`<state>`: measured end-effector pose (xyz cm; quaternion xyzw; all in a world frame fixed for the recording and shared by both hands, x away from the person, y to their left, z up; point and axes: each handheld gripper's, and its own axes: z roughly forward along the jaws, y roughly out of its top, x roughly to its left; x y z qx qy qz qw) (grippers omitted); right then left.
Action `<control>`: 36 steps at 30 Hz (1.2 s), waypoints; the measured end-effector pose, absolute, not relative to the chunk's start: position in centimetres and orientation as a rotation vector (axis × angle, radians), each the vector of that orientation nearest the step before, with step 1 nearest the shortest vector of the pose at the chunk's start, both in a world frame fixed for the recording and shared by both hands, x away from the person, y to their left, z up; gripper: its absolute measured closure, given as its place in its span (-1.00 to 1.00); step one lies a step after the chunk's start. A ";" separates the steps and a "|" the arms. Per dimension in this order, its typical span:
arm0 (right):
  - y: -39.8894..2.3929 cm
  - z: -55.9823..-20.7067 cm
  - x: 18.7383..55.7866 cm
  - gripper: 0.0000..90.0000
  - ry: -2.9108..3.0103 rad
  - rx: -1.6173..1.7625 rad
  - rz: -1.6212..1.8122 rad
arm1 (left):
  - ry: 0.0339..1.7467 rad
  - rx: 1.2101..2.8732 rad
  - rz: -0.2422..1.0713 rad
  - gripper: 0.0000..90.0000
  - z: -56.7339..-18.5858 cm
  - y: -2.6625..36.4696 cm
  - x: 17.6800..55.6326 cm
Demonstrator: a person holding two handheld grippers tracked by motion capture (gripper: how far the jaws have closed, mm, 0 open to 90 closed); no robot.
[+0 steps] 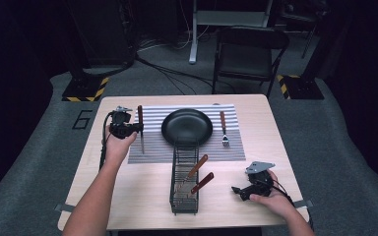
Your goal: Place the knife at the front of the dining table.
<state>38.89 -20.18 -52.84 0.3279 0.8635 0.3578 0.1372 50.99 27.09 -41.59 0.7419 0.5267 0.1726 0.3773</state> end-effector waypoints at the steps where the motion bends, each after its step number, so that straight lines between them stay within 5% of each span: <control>1: -20.2 -52.8 38.9 -1.00 2.499 0.949 1.035 | 1.347 1.897 0.441 0.79 -41.6 27.1 51.0; 36: -20.2 -52.8 38.9 -1.00 2.499 0.948 1.035 | 1.605 1.675 0.328 0.79 -47.0 27.3 57.0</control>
